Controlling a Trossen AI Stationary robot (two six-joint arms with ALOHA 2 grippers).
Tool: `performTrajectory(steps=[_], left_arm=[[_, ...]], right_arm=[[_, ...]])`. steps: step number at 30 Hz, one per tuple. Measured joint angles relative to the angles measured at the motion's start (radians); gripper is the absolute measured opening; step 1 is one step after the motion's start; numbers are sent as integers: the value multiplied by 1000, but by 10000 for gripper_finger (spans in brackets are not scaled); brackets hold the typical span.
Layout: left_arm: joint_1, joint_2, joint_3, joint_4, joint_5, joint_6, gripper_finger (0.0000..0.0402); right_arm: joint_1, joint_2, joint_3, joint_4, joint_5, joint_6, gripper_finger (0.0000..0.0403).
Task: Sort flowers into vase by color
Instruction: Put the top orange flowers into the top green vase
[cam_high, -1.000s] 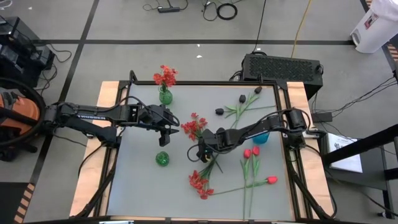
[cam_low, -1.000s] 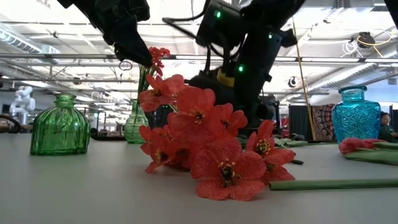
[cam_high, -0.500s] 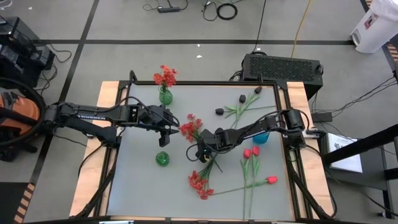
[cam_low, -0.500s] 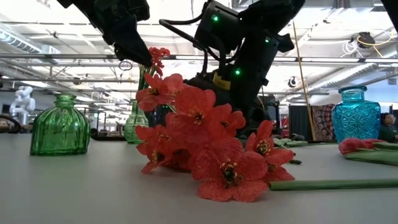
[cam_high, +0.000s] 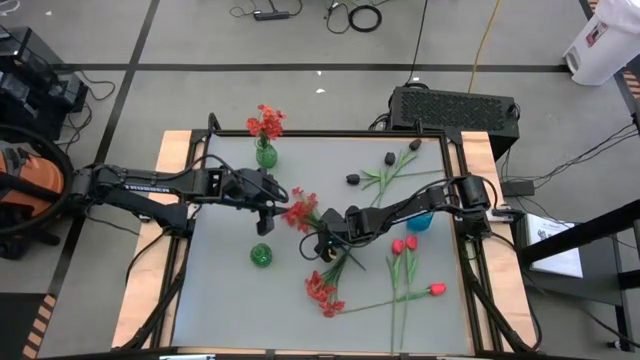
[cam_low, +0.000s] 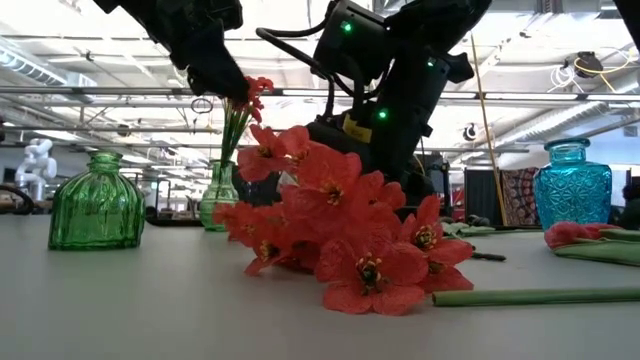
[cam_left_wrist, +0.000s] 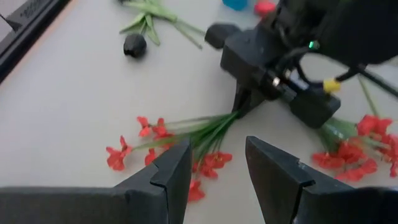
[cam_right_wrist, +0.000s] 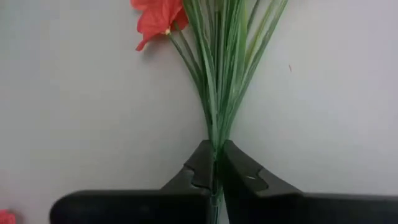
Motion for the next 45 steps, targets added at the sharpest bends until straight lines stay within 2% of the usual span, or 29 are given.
performTrajectory(steps=[7, 14, 21, 27, 37, 40, 45], left_arm=[[-3, -25, 0, 21, -3, 8, 157], [-67, -121, 1, 8, 3, 51, 157], [-184, -236, 1, -12, 5, 94, 157], [-265, -292, 1, -21, 4, 123, 157], [-325, -255, 1, 106, -30, 213, 157], [-328, -227, 1, 165, -29, 252, 157], [-327, -170, 1, 274, -29, 311, 157]], right_arm=[[2, -31, -1, -39, 68, -26, 3], [39, -158, -1, -155, 231, -31, 1], [128, -291, -1, -159, 382, -86, 1], [218, -393, -1, -161, 557, -145, 0], [365, -460, -1, -127, 907, -197, 0], [394, -460, -1, -79, 948, -222, 0], [427, -460, -1, 51, 951, -333, 0]])
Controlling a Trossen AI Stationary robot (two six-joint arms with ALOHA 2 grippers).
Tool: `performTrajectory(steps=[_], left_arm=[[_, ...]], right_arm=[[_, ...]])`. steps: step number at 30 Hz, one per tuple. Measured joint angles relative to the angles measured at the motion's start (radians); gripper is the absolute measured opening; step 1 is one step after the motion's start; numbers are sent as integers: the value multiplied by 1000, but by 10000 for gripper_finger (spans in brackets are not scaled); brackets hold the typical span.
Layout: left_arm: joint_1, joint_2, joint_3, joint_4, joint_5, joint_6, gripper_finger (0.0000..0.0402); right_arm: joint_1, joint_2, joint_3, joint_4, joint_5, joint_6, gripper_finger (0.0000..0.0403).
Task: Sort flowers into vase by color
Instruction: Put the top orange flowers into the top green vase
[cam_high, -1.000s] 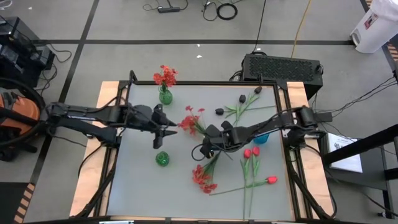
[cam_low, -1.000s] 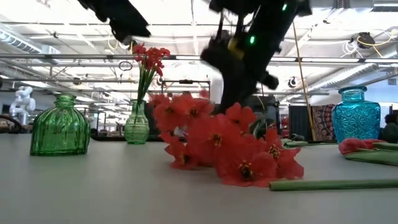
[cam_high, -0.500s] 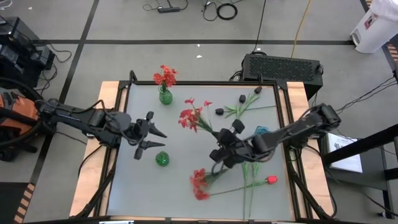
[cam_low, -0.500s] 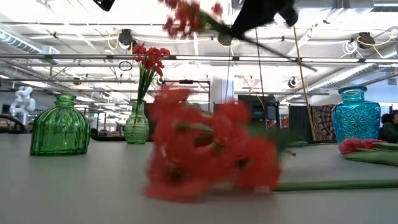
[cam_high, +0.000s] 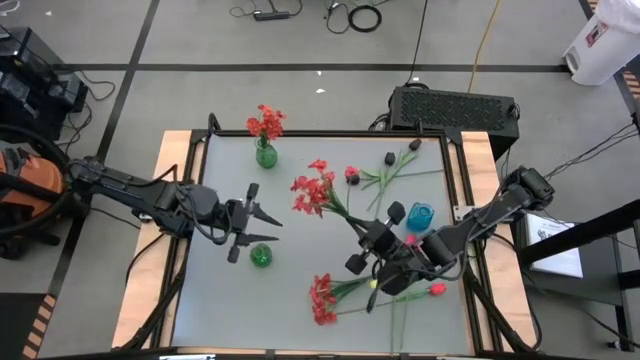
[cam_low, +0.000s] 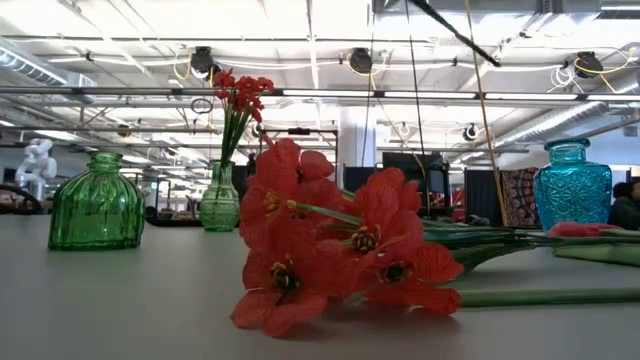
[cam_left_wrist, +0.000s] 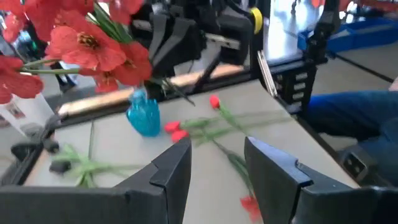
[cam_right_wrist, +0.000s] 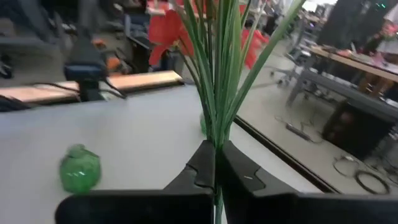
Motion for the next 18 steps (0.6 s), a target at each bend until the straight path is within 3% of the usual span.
performTrajectory(steps=[10, 18], left_arm=[[21, 125, -1, 253, 2, 95, 157], [40, 171, -1, 430, 6, 91, 157]], right_arm=[[7, 11, 0, 279, -88, -305, 0], [-36, 11, 0, 533, -350, -541, 0]])
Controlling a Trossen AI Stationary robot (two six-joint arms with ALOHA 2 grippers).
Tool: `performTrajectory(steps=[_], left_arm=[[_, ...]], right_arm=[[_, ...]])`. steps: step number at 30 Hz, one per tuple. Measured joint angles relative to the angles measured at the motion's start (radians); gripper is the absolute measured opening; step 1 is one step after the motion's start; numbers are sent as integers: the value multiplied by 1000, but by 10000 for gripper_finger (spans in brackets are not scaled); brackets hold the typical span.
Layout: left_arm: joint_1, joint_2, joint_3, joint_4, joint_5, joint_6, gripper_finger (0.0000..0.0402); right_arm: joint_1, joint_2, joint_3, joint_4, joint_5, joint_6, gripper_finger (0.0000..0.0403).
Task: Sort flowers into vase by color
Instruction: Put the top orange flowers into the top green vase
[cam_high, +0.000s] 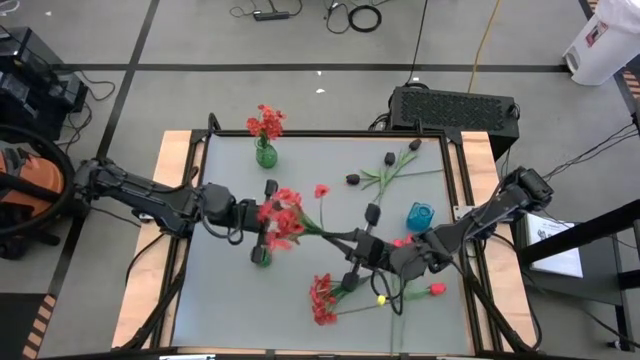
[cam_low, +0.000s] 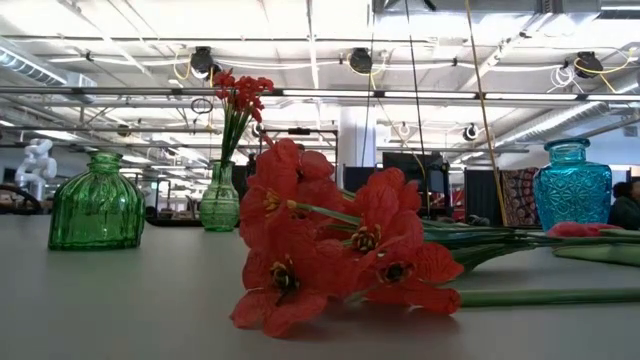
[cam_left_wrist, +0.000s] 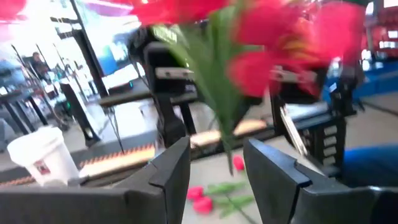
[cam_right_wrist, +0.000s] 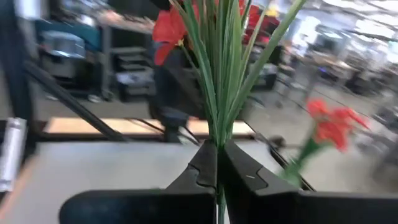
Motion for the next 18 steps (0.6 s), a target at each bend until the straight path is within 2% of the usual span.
performTrajectory(steps=[7, 10, 18], left_arm=[[-6, 0, 0, 107, 11, -26, 157], [-7, 0, 0, 136, 40, -31, 157], [-7, 0, 0, 161, 83, -54, 157]], right_arm=[[-42, 0, 0, 82, -130, -67, 0], [-67, 0, 0, 107, -216, -67, 0], [-118, 0, 0, 135, -326, -64, 0]])
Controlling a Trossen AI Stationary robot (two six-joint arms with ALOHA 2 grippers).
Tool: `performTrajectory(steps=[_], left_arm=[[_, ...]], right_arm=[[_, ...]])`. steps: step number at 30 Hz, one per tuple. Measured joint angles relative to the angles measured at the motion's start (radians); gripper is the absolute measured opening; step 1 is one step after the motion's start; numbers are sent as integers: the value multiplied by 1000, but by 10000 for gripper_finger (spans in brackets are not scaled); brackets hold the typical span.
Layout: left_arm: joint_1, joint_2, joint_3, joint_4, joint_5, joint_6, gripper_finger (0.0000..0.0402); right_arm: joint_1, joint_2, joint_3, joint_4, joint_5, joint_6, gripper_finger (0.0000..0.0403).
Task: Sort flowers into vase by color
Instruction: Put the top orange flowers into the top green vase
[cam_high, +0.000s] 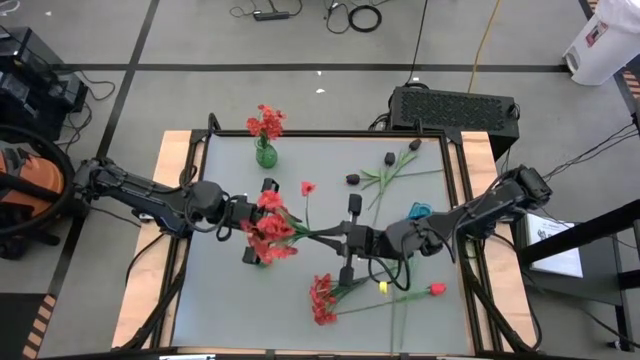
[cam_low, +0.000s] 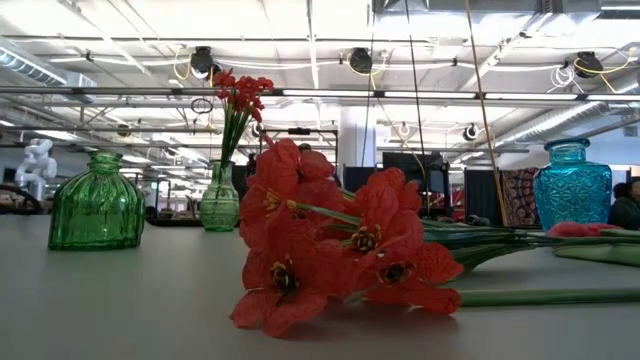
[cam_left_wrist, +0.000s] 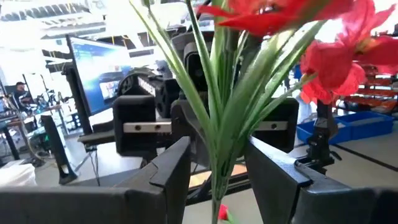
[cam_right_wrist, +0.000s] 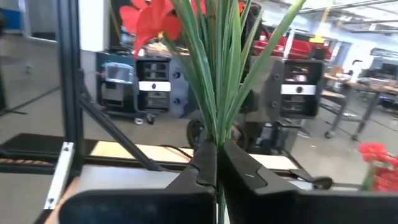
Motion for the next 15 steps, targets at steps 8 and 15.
performTrajectory(steps=[8, 15], left_arm=[[0, 0, 0, 36, 3, 1, 157], [0, 0, 0, 36, 3, 1, 157]], right_arm=[[-34, 0, 0, 0, -99, 48, 0], [-37, 0, 0, -19, -99, 84, 0]])
